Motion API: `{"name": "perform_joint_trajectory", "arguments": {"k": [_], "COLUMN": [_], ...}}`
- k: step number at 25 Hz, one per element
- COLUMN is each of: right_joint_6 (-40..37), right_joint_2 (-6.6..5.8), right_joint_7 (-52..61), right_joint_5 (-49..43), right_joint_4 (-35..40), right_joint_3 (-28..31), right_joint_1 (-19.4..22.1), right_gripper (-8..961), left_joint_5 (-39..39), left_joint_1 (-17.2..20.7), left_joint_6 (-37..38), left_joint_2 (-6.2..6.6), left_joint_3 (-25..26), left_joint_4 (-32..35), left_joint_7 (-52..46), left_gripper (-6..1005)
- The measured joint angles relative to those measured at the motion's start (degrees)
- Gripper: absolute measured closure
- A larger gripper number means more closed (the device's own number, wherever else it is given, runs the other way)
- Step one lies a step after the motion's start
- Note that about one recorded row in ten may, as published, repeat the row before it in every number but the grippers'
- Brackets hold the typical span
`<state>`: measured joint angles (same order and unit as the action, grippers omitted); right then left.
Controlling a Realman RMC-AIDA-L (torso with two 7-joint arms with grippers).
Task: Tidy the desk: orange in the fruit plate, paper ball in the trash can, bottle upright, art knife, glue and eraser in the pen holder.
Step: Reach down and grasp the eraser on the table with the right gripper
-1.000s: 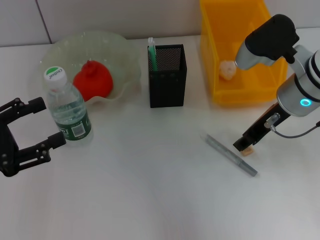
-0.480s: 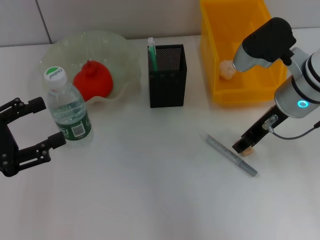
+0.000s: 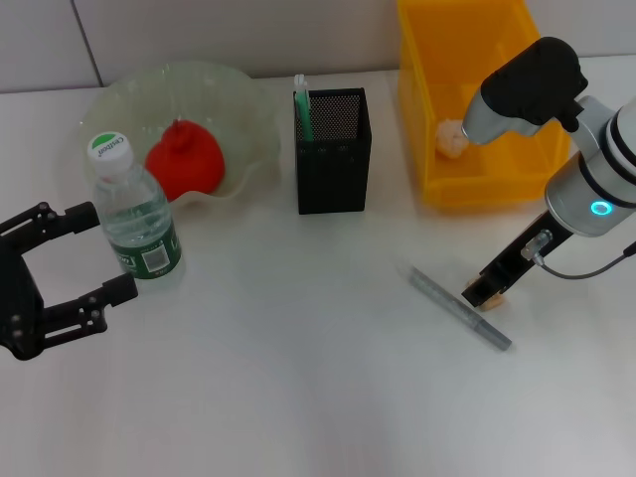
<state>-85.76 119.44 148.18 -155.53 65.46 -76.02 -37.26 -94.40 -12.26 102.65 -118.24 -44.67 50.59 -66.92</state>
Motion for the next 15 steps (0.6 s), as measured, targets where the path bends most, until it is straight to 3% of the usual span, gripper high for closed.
{"name": "perform_joint_trajectory", "arguments": {"k": [15], "right_joint_6": [0.0], "right_joint_2": [-0.09], "right_joint_7": [0.2], "right_joint_5": [-0.4], "right_joint_4": [-1.1], "right_joint_3": [0.0], "right_joint_1": [-0.4], "right_gripper": [434], "left_joint_5": [0.0], "left_joint_1": [-0.1], "left_joint_6": [0.1], "left_joint_2": [-0.06], "left_joint_3": [0.0], "left_joint_4": [0.0], "left_joint_7": [0.0], "left_gripper": [170]}}
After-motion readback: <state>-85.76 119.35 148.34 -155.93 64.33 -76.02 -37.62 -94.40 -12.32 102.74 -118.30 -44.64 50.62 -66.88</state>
